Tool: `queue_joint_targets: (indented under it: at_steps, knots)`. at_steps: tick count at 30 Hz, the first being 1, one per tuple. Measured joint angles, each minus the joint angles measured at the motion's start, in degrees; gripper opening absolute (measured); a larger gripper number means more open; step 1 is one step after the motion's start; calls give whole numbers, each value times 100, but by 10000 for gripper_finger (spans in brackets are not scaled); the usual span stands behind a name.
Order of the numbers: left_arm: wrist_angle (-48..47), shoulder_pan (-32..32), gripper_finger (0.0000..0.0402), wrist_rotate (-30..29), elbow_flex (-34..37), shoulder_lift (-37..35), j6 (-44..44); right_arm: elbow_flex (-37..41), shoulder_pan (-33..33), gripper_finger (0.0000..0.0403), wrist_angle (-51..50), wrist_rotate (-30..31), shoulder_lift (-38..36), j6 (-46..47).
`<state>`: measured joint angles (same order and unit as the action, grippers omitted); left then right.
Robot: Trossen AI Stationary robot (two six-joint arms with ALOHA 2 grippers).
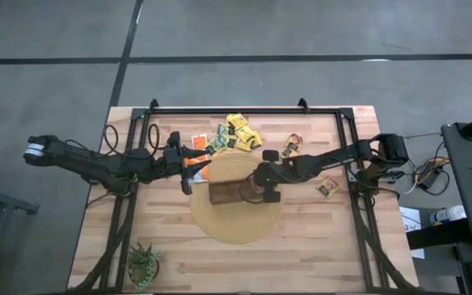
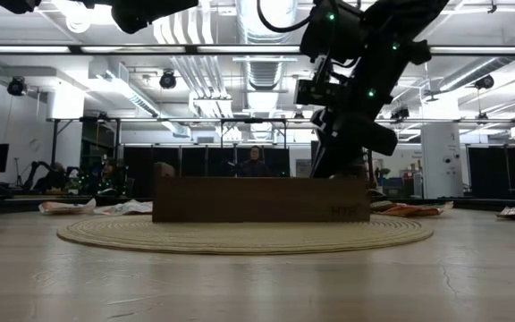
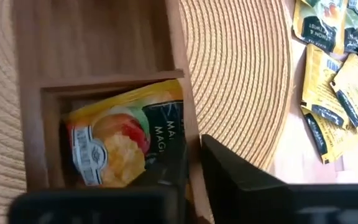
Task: Pick & Place Tea
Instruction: Put the orange and green tea bag into the wooden organizer
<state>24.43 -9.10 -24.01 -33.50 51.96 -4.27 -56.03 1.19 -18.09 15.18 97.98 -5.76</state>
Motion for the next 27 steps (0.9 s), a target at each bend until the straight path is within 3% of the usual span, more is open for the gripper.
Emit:
queue_joint_targets:
  at_steps: [27]
  knots:
    - [0, 2, 124, 0, 0, 0, -2, -421, 196, 18, -903, -508, -13, 365]
